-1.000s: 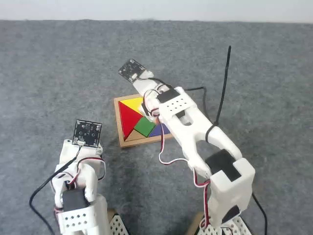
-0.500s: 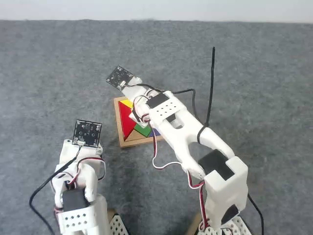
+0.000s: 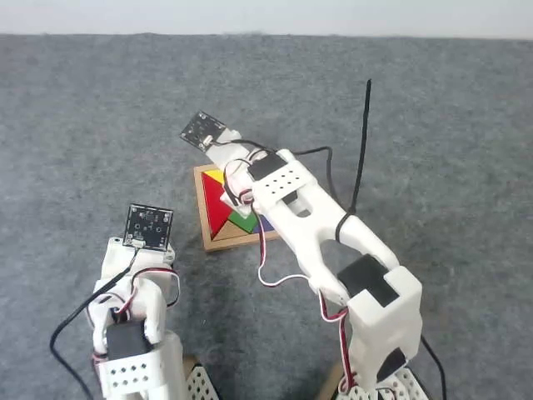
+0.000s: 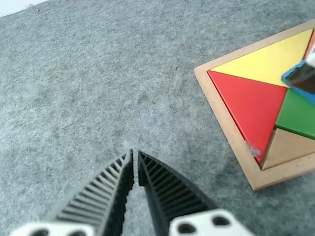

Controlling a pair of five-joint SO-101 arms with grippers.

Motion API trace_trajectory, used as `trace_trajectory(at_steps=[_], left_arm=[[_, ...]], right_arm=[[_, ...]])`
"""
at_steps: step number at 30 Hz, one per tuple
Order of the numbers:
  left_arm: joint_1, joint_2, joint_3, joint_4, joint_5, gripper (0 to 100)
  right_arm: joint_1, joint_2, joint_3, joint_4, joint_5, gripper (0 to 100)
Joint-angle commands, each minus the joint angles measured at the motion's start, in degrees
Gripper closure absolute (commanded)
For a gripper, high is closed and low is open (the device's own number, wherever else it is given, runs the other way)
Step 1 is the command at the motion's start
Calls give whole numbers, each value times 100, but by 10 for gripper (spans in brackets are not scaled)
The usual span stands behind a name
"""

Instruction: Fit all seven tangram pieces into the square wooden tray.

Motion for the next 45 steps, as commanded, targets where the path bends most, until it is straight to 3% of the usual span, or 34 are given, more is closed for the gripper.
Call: trace_trajectory(at_steps=[1, 8, 11, 14, 21, 33, 45], left_arm=[[-35, -132, -101, -149, 0, 986], [-44, -132, -101, -149, 0, 986], [-44, -132, -101, -149, 0, 986], [-44, -132, -101, -149, 0, 986], [-44, -132, -101, -149, 0, 986], [-18, -132, -92, -149, -9, 986], [-18, -132, -92, -149, -9, 986]], right_arm=[[-22, -127, -360, 145, 79, 632], [-31, -84, -343, 136, 167, 756], [57, -22, -123, 92, 1037, 806], [171, 163, 176, -215, 1582, 820], [567, 207, 237, -251, 1996, 820], [-277, -365, 264, 233, 1960, 820], [418, -1200, 158, 418, 659, 742]])
